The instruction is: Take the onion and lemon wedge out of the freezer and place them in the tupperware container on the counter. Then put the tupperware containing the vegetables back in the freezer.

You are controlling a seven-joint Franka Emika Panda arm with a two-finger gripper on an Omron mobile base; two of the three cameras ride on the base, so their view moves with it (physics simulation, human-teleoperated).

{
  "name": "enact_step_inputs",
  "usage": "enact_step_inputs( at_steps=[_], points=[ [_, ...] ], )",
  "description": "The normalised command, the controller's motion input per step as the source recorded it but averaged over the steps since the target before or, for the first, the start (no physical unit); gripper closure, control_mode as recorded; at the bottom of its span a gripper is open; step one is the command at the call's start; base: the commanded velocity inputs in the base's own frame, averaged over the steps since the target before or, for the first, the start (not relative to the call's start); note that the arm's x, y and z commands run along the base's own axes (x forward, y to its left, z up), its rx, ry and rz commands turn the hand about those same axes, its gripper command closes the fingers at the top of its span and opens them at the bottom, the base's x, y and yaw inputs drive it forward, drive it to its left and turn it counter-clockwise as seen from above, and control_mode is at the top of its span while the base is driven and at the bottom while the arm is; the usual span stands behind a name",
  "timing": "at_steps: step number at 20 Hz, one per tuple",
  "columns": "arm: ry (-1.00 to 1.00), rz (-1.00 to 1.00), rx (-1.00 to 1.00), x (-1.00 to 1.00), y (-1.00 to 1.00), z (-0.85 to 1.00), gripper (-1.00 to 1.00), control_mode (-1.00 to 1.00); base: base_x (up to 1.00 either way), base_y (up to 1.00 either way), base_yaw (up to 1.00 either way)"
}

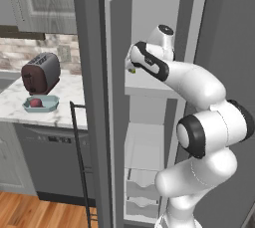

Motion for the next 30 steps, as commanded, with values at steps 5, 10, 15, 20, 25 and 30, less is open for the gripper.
enact_step_inputs(
  at_steps=[5,10,15,20,25,30],
  points=[
    [0.00,0.00,0.00,0.16,0.00,-0.14,-1.00,-1.00,0.00,0.00,0.00],
    [0.00,0.00,0.00,0.17,0.00,-0.07,-1.00,-1.00,0.00,0.00,0.00],
    [0.00,0.00,0.00,0.20,0.00,-0.02,-1.00,-1.00,0.00,0.00,0.00],
    [0.02,0.00,0.00,0.25,0.00,-0.01,-1.00,-1.00,0.00,0.00,0.00],
    [0.03,0.00,0.00,0.11,0.00,-0.05,-1.00,-1.00,0.00,0.00,0.00],
    [0.02,0.00,0.00,0.05,0.00,-0.05,-1.00,-1.00,0.00,0.00,0.00]
  ],
)
